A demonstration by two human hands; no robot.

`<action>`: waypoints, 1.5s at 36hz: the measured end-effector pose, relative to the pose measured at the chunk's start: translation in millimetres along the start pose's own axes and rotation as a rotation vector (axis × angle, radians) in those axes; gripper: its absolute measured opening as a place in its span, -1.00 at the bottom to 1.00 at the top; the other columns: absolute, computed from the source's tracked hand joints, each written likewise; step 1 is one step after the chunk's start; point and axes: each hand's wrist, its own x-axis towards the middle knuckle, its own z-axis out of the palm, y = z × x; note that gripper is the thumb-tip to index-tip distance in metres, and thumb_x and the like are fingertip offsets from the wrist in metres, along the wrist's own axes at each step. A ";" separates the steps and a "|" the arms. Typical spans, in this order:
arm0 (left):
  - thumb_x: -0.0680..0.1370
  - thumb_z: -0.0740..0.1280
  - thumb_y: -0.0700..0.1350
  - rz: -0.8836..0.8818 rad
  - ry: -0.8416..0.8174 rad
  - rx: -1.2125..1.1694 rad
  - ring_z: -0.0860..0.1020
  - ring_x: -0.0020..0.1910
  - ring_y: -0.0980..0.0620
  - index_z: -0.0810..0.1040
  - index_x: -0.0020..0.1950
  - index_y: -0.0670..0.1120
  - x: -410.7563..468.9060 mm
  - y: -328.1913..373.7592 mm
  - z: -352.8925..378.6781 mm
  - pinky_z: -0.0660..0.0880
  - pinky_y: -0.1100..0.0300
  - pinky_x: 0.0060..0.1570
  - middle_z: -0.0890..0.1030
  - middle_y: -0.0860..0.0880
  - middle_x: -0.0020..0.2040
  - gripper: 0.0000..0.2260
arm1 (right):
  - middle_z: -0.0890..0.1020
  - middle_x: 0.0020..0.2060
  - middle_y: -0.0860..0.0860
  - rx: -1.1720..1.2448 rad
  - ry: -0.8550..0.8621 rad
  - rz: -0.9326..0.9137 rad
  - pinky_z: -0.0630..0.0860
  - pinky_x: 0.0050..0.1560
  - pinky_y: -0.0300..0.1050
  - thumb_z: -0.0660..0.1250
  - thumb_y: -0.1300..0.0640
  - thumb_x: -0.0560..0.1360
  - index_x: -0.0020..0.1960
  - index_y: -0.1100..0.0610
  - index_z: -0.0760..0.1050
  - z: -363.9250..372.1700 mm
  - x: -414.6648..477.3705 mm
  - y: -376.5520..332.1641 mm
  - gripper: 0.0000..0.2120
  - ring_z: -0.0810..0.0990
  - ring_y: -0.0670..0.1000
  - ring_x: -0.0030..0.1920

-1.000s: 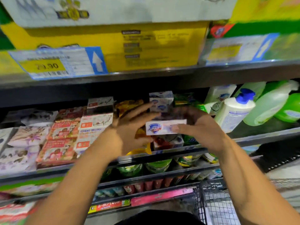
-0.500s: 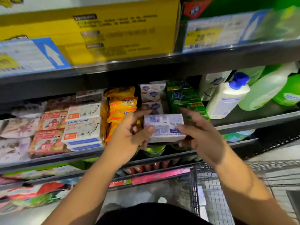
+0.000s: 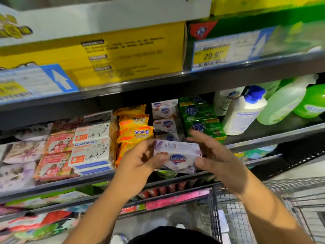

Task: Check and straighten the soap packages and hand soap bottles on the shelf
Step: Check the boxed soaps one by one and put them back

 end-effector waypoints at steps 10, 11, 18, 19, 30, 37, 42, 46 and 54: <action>0.54 0.43 -0.08 -0.074 -0.074 -0.222 0.57 -0.29 -0.01 0.37 0.44 0.05 5.9 -0.3 7.2 0.51 0.19 -0.28 0.67 -0.08 0.05 -0.51 | 0.67 0.17 0.01 0.210 0.043 -0.028 0.60 0.01 -0.11 0.67 0.02 0.23 0.23 -0.19 0.58 3.7 1.5 0.5 -0.39 0.67 0.06 0.08; 0.45 0.49 -0.19 -0.081 -0.125 -0.230 0.62 -0.19 0.05 0.32 0.48 0.03 6.2 -0.6 6.0 0.52 0.22 -0.25 0.66 -0.01 0.12 -0.35 | 0.67 0.17 0.03 0.274 0.037 -0.018 0.61 -0.01 -0.11 0.69 -0.03 0.16 0.22 -0.16 0.60 2.9 2.5 0.3 -0.35 0.67 0.07 0.06; 0.28 0.60 0.09 0.108 -0.075 0.081 0.52 0.26 0.13 0.56 0.23 0.25 17.3 7.0 -2.4 0.54 0.16 0.18 0.51 0.22 0.25 -0.45 | 0.71 -0.03 0.23 0.560 0.103 0.138 0.62 -0.34 -0.15 0.39 0.10 0.36 0.31 0.17 0.48 2.9 0.1 -16.5 -0.47 0.68 0.10 -0.25; 0.28 0.59 0.01 0.101 -0.045 0.059 0.55 0.19 0.12 0.60 0.16 0.16 18.3 9.5 -0.7 0.56 0.19 0.11 0.57 0.20 0.19 -0.53 | 0.71 -0.02 0.22 0.521 0.085 0.140 0.63 -0.31 -0.15 0.38 0.07 0.38 0.32 0.11 0.45 2.8 -0.9 -18.2 -0.49 0.68 0.11 -0.25; 0.11 0.64 0.02 0.038 0.026 -0.149 0.68 -0.04 -0.04 0.61 0.04 -0.03 26.8 20.5 16.9 0.63 0.12 -0.15 0.70 -0.02 -0.02 -0.45 | 0.67 0.01 -0.23 -0.417 0.036 -0.014 0.57 -0.06 -0.24 0.62 0.05 0.35 0.19 -0.14 0.50 -1.8 8.7 -14.1 -0.51 0.65 -0.19 -0.04; 0.25 0.60 0.04 0.209 -0.053 0.256 0.63 -0.14 0.25 0.63 -0.01 0.10 35.6 48.9 24.6 0.47 0.44 -0.21 0.67 0.25 -0.12 -0.65 | 0.70 0.00 -0.08 -0.252 0.031 -0.078 0.59 -0.01 -0.23 0.57 0.28 0.38 0.19 -0.02 0.59 15.2 16.9 -1.6 -0.56 0.67 -0.09 0.02; 0.17 0.68 0.10 0.088 0.017 0.108 0.62 -0.11 0.26 0.55 -0.01 0.10 40.3 39.6 11.6 0.53 0.39 -0.17 0.66 0.27 -0.09 -0.50 | 0.70 -0.04 -0.10 -0.265 0.194 -0.108 0.61 -0.04 -0.11 0.67 0.03 0.21 0.05 -0.17 0.58 -16.8 15.0 -7.7 -0.52 0.68 -0.01 -0.02; 0.19 0.64 0.11 0.025 -0.078 0.266 0.59 -0.04 0.28 0.54 0.07 0.11 37.2 28.7 5.7 0.48 0.42 -0.12 0.62 0.29 -0.01 -0.48 | 0.70 0.02 -0.01 -0.127 0.236 -0.236 0.62 0.09 0.03 0.65 -0.15 0.13 0.12 -0.23 0.59 -28.6 11.7 -20.4 -0.42 0.67 0.02 0.04; 0.33 0.60 -0.04 0.067 -0.107 0.577 0.57 0.01 0.18 0.57 0.13 0.10 39.6 17.7 18.4 0.50 0.36 -0.07 0.55 0.26 -0.04 -0.59 | 0.57 0.10 -0.36 -0.494 0.176 -0.372 0.45 0.00 -0.46 0.65 0.15 0.29 0.13 -0.33 0.55 5.4 8.2 -38.0 -0.43 0.54 -0.25 0.15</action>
